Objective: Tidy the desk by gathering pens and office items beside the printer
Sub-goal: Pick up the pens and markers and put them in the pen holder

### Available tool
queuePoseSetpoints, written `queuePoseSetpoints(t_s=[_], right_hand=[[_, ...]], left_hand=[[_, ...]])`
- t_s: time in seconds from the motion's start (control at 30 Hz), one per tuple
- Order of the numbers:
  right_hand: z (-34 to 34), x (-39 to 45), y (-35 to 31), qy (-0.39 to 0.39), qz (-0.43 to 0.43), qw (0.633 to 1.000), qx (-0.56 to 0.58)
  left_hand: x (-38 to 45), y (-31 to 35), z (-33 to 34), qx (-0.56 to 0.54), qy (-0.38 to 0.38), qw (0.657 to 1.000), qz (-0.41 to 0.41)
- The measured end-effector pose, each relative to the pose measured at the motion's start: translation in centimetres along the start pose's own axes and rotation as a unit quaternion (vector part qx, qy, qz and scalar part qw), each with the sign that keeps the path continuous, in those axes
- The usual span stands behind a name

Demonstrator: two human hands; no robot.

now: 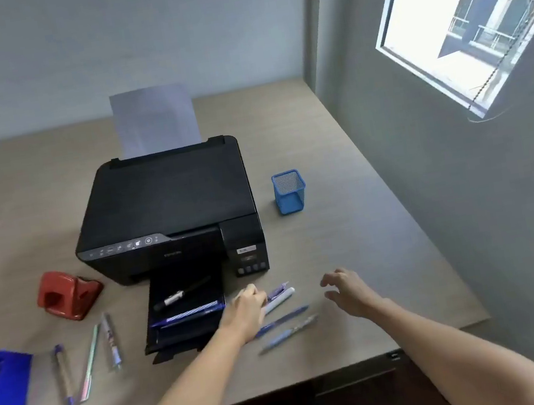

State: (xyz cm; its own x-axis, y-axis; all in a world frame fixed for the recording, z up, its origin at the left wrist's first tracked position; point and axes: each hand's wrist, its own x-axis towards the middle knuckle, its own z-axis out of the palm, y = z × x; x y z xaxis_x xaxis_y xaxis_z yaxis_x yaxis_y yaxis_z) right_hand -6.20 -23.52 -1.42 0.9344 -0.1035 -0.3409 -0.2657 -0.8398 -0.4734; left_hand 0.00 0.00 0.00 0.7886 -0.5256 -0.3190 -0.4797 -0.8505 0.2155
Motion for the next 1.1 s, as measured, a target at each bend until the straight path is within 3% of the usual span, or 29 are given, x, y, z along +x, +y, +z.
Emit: queuePoseSetpoints(t_s=[0.17,0.4,0.67,0.77,0.87,0.93,1.1], right_hand=[[2.2,0.3,-2.2,-0.005,-0.005,1.0,0.016],[3.5,2.5,-3.5,-0.039,-0.005,0.999,-0.027],[3.3,3.4,-2.2,-0.044,-0.075,0.994,-0.062],[1.8,3.2,-0.7,-0.039,-0.084,0.996,-0.02],[-0.9,2.7,1.8,0.015,-0.039,0.996,0.077],[-3.1,2.5,3.3,0.08,0.011,0.987,0.136],[-10.1,4.6,5.4,0.216,0.084,0.958,0.167]], left_hand=[[2.1,0.1,1.1,0.064,-0.048,0.996,-0.034],[4.2,-0.1,1.6,0.08,-0.033,0.996,0.017],[3.5,0.8,-1.8,-0.017,-0.081,0.996,0.035],[4.6,2.9,-5.4,-0.117,-0.008,0.992,0.052],[8.7,4.9,-9.3,-0.15,0.112,0.981,0.057],[12.2,5.8,-11.6,-0.14,0.149,0.979,0.024],[19.4,7.8,-13.7,-0.085,0.097,0.988,-0.089]])
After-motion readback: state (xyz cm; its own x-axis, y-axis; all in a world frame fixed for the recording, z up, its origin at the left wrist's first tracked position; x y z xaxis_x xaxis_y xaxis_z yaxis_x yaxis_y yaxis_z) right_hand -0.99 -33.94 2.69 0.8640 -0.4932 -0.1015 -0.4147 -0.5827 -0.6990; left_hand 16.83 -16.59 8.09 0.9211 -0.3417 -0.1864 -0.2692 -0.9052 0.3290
